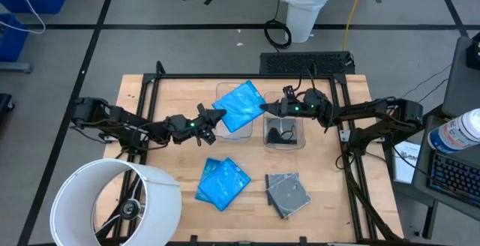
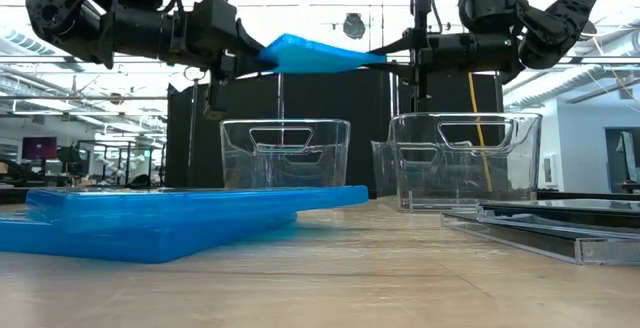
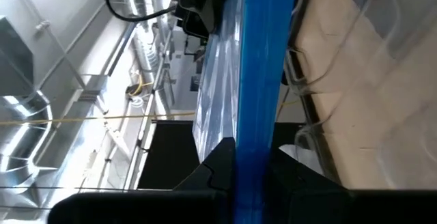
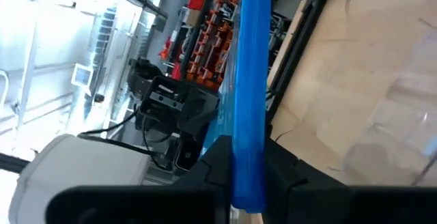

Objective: Pick & place jewel cases by type
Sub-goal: Put the blue CD case into the left transparent bin

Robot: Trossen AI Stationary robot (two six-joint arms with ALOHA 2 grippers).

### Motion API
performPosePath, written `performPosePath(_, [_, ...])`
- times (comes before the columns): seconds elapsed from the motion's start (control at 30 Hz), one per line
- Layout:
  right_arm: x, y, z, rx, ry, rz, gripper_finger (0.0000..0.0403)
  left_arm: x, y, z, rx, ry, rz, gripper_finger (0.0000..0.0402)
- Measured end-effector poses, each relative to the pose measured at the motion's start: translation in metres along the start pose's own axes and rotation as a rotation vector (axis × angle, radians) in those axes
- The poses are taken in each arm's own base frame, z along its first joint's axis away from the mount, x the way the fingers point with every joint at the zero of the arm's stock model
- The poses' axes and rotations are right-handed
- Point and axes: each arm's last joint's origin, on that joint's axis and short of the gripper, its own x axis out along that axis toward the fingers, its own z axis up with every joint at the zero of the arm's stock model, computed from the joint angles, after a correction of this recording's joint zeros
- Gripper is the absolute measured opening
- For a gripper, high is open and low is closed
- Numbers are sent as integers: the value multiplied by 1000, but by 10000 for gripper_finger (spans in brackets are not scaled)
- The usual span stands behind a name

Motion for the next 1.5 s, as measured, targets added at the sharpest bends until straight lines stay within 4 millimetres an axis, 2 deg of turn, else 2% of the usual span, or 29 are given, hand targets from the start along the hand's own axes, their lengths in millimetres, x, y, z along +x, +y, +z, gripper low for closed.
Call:
performPosePath(0.27, [-1,0,4,-74,-10,9,34,0,1,-1,-9,69,9,46])
performPosePath(0.5, [-3,1,9,-122,4,40,30,0,1,-3,-41,117,13,106])
performPosePath(0.73, [-8,0,18,-183,31,62,28,-1,0,-8,-141,257,32,166])
performPosePath(0.87, [-15,2,27,-283,47,89,28,-1,0,-10,-247,331,56,183])
performPosePath(1.07, [-32,10,49,-406,24,132,28,-2,-6,-12,-295,378,24,188])
performPosePath(1.17, [-34,17,65,-445,45,99,28,-1,-11,-14,-363,382,-3,188])
performPosePath(1.3, [-25,30,86,-481,151,-43,28,0,-20,-20,-443,353,-100,188])
performPosePath(1.4, [-20,51,101,-576,203,-144,28,2,-21,-26,-490,342,-126,188])
performPosePath(1.5, [-18,69,110,-635,216,-165,29,3,-19,-29,-503,329,-123,189])
